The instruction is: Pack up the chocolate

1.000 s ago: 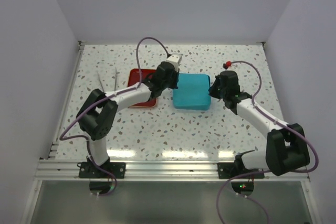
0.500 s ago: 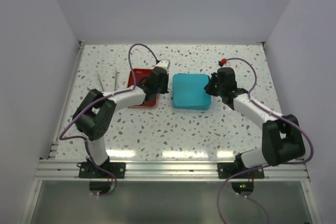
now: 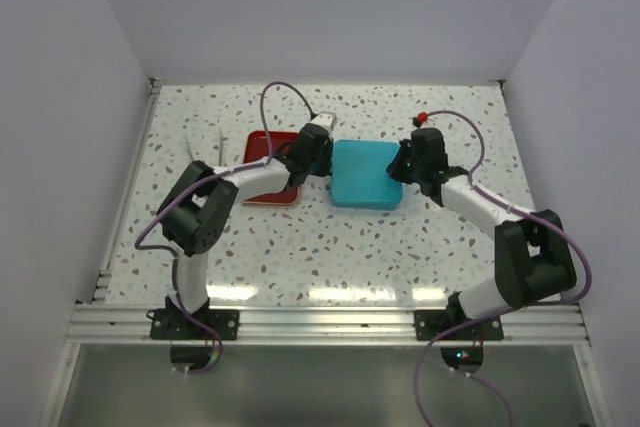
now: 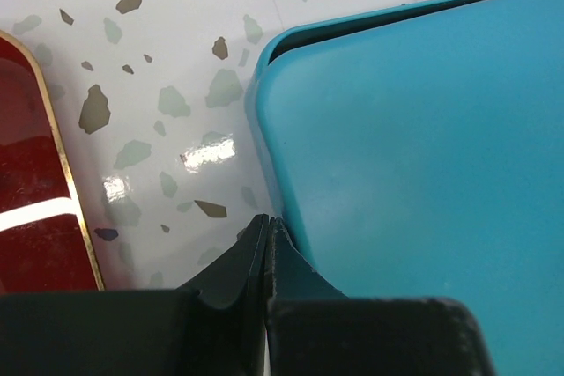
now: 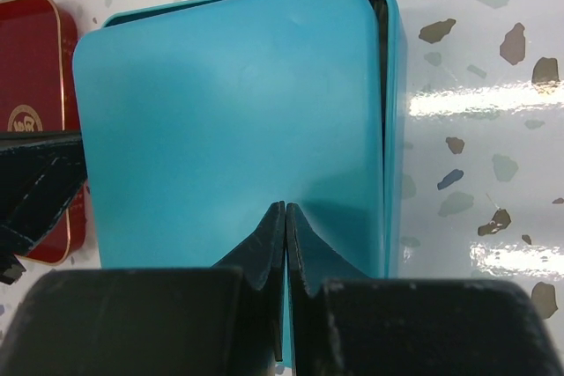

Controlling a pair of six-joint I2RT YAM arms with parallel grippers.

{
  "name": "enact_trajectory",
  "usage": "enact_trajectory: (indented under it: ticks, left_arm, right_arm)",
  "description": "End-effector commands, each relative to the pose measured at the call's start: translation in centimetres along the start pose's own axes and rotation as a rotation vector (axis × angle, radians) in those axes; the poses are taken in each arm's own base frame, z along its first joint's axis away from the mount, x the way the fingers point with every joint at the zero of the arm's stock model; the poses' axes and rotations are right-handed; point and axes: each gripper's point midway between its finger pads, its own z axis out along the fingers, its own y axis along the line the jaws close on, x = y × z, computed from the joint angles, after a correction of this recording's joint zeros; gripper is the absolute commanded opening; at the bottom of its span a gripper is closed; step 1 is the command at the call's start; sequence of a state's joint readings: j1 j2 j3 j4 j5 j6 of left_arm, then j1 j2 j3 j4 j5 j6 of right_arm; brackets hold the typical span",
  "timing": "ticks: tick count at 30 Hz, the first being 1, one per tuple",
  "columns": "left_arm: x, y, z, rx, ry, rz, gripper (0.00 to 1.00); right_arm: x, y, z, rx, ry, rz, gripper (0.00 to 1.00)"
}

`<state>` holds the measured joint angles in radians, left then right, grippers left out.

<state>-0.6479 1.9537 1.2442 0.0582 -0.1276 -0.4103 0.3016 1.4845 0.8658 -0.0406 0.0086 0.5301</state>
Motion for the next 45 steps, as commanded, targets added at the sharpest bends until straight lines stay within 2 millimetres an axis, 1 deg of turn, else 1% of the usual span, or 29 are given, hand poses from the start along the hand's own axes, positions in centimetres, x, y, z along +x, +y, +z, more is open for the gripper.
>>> enact_trajectory:
  ticks: [1,7,13,18,19,23,24,25,27,28,30,33,35,36,37,39,40,41,42,43,44,45]
  left_arm:
    - [-2.1,-1.9,0.1,0.046,-0.035,-0.013,0.00]
    - [-3.2,-2.3,0.2,0.055,-0.054,-0.012,0.00]
    - [-3.2,-2.5,0.5,0.055,-0.046,-0.009,0.00]
    - [-3.4,-1.8,-0.4,0.030,-0.069,-0.001,0.00]
    - [-3.9,-1.7,-0.9,0.022,-0.085,0.000,0.00]
    - [-4.2,-1.5,-1.4,0.018,-0.102,0.007,0.00]
    - [-4.4,-1.6,-1.4,0.020,-0.105,0.008,0.00]
    - [-4.6,-1.6,-1.4,0.019,-0.105,0.012,0.00]
    - [-4.3,-1.4,-1.2,0.009,-0.093,0.017,0.00]
    - [-4.5,-1.2,-1.5,-0.003,-0.100,0.016,0.00]
    - [-4.8,-1.0,-2.1,-0.010,-0.116,0.014,0.00]
    - [-5.0,-0.4,-3.7,-0.026,-0.137,0.022,0.00]
    - [-4.9,0.2,-5.1,-0.039,-0.144,0.033,0.00]
    - [-4.8,0.3,-5.6,-0.039,-0.149,0.036,0.00]
    - [-4.2,0.6,-6.5,-0.044,-0.151,0.037,0.00]
    - [-3.7,0.6,-7.5,-0.030,-0.154,0.045,0.00]
    - [-3.7,-0.4,-8.5,0.005,-0.166,0.060,0.00]
    - [-2.4,-0.6,-8.8,0.024,-0.154,0.083,0.00]
    - [-1.8,-1.1,-9.1,0.045,-0.155,0.104,0.00]
    - [-1.4,-3.0,-10.1,0.103,-0.166,0.148,0.00]
    - [0.4,-3.3,-10.3,0.123,-0.146,0.172,0.00]
    - [1.0,-4.1,-10.7,0.153,-0.146,0.189,0.00]
  right_arm:
    - [-2.4,1.4,-0.2,-0.038,-0.061,-0.016,0.00]
    - [-2.1,1.2,0.0,-0.029,-0.048,-0.016,0.00]
    - [-1.4,0.4,0.7,0.003,-0.030,-0.016,0.00]
    - [-1.3,0.3,0.8,0.001,-0.034,-0.015,0.00]
    - [-1.1,0.3,0.7,-0.003,-0.033,-0.017,0.00]
    - [-2.3,0.9,-0.2,-0.028,-0.079,-0.022,0.00]
    - [-2.2,0.8,-0.2,-0.024,-0.073,-0.027,0.00]
    - [-2.6,0.9,-0.2,-0.023,-0.080,-0.028,0.00]
    - [-2.7,1.0,-0.1,-0.025,-0.081,-0.031,0.00]
    - [-2.8,1.1,-0.2,-0.026,-0.084,-0.033,0.00]
    - [-2.2,0.8,-0.2,-0.015,-0.062,-0.032,0.00]
    - [-2.0,0.6,0.0,-0.009,-0.053,-0.032,0.00]
    - [-1.9,0.5,0.3,-0.004,-0.044,-0.033,0.00]
    - [-1.8,0.6,0.3,-0.003,-0.040,-0.033,0.00]
    - [-1.7,0.5,0.5,-0.001,-0.038,-0.030,0.00]
    - [-1.7,0.5,0.6,0.000,-0.035,-0.030,0.00]
    - [-1.7,0.5,0.6,0.001,-0.036,-0.028,0.00]
    - [-1.7,0.5,0.7,0.003,-0.031,-0.027,0.00]
    - [-1.6,0.5,0.8,0.006,-0.026,-0.027,0.00]
    - [-1.8,0.5,0.8,0.009,-0.028,-0.026,0.00]
    - [-1.7,0.4,1.0,0.012,-0.022,-0.028,0.00]
    - [-1.6,0.4,1.1,0.015,-0.017,-0.025,0.00]
